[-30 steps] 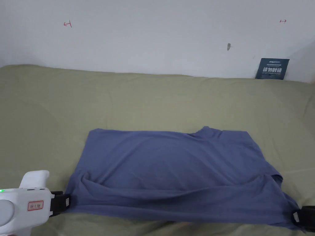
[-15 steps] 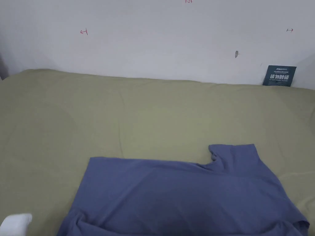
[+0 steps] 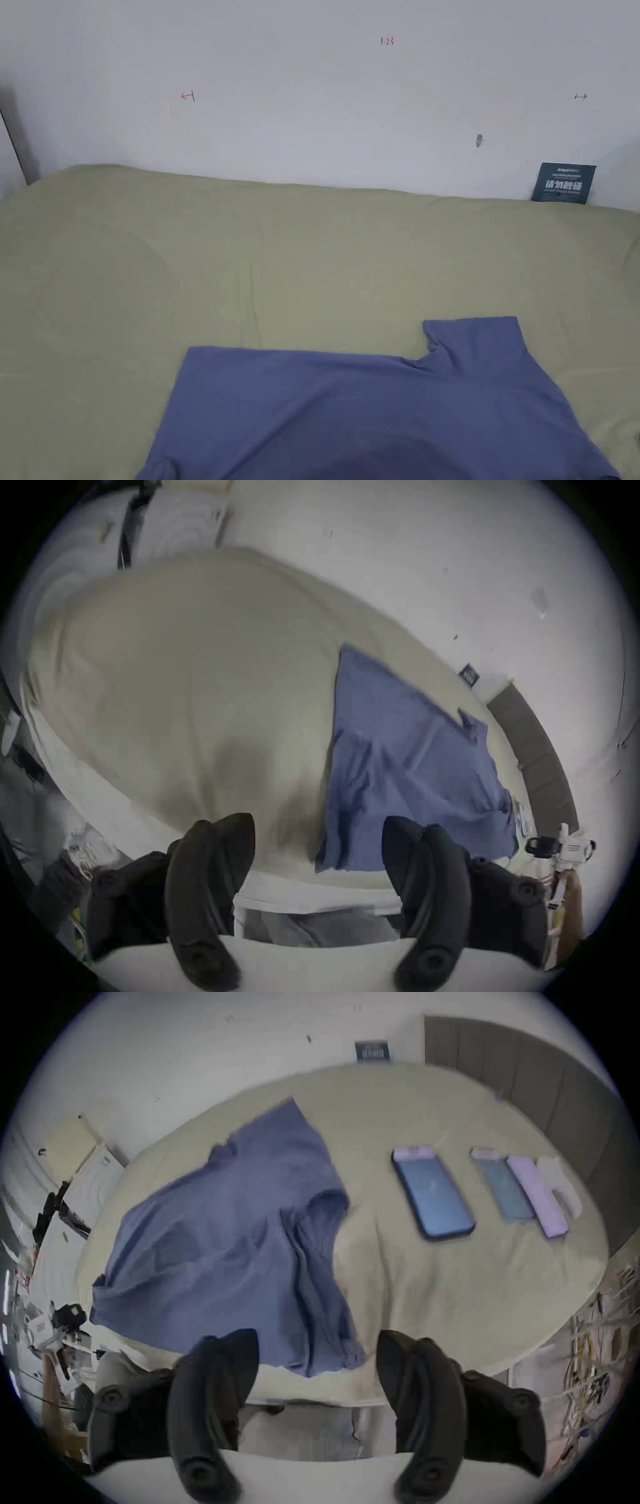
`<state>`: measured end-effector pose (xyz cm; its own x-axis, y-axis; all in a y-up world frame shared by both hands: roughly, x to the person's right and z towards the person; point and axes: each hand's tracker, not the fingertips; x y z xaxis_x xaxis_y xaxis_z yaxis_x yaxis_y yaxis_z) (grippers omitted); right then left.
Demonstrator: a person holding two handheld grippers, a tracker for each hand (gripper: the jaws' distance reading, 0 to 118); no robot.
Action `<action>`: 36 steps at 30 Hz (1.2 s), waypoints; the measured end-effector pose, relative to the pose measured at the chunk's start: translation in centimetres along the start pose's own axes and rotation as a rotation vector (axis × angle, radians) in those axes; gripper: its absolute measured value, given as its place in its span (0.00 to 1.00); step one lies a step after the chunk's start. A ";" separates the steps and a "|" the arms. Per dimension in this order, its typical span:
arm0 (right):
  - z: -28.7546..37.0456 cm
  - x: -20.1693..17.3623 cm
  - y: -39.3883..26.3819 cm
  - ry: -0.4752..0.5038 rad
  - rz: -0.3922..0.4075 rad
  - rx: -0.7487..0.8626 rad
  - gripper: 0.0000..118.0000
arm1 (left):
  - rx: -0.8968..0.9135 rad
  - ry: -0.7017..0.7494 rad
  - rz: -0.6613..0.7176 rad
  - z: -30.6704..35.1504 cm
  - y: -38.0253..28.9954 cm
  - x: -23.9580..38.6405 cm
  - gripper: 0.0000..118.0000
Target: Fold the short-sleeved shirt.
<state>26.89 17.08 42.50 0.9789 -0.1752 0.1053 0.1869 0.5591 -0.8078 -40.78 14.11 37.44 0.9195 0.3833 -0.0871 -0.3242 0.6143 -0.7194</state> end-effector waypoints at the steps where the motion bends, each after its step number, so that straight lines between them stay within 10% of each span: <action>1: 1.5 -0.3 0.0 0.009 0.031 0.082 0.61 | 0.076 0.002 -0.021 1.3 0.3 0.9 0.70; 8: 7.3 -7.9 -1.3 -0.116 0.208 0.705 0.59 | 0.544 0.077 -0.277 6.4 0.5 9.1 0.65; 12: 6.8 -11.8 -1.8 -0.170 0.290 0.767 0.00 | 0.566 0.030 -0.377 6.3 -0.1 13.7 0.00; 25: 2.3 -12.5 1.5 -0.093 0.260 0.674 0.00 | 0.463 0.021 -0.396 -0.9 7.4 15.0 0.00; 28: 1.5 -11.8 2.9 -0.084 0.249 0.672 0.00 | 0.322 0.027 -0.356 -4.3 13.5 15.3 0.27; 30: 1.2 -11.9 3.4 -0.084 0.249 0.665 0.00 | 0.188 0.011 -0.323 -7.7 17.0 15.1 0.83; 31: 0.8 -11.7 3.8 -0.086 0.249 0.650 0.00 | 0.141 -0.009 -0.303 -10.0 18.4 15.0 0.94; 36: -0.1 -11.0 4.2 -0.062 0.235 0.611 0.00 | -0.118 0.117 -0.304 -19.8 21.3 14.0 0.93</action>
<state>16.94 21.27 37.85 0.9989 0.0441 0.0140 -0.0367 0.9397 -0.3399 -30.42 18.94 7.27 0.9915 0.1094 0.0698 -0.0101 0.6013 -0.7989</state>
